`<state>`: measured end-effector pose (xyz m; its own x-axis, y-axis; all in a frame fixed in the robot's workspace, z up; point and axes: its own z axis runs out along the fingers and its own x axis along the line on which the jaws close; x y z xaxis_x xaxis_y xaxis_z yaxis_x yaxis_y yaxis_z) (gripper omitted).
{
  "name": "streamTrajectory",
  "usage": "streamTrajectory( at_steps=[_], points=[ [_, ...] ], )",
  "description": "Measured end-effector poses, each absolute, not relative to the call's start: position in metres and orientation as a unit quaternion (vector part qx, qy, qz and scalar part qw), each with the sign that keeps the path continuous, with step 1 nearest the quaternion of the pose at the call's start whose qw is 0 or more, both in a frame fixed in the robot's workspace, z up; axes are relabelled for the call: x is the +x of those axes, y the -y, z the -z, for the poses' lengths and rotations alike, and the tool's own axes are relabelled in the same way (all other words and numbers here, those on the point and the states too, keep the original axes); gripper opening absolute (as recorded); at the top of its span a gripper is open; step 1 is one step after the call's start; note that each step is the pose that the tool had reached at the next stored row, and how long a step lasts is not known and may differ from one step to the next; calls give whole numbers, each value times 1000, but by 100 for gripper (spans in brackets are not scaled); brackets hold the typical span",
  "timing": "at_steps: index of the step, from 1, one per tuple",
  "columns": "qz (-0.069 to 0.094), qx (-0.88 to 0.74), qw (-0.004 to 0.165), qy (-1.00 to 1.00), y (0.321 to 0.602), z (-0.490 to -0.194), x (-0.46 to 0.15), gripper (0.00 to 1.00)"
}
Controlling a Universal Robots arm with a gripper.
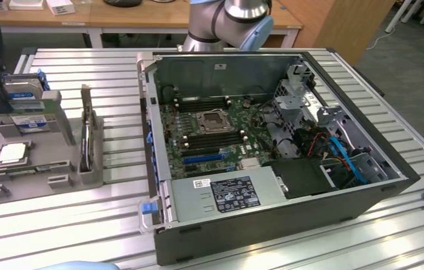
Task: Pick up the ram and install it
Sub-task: 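Pick up the ram and move it above insertion slot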
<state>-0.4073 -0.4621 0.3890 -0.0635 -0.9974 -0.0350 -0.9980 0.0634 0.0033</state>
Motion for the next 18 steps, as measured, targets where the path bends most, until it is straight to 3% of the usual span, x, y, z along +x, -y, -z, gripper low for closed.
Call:
streamTrajectory(
  at_steps=[18],
  points=[
    [-14,-683,12,-730,461,-389,-363,14]
  ],
)
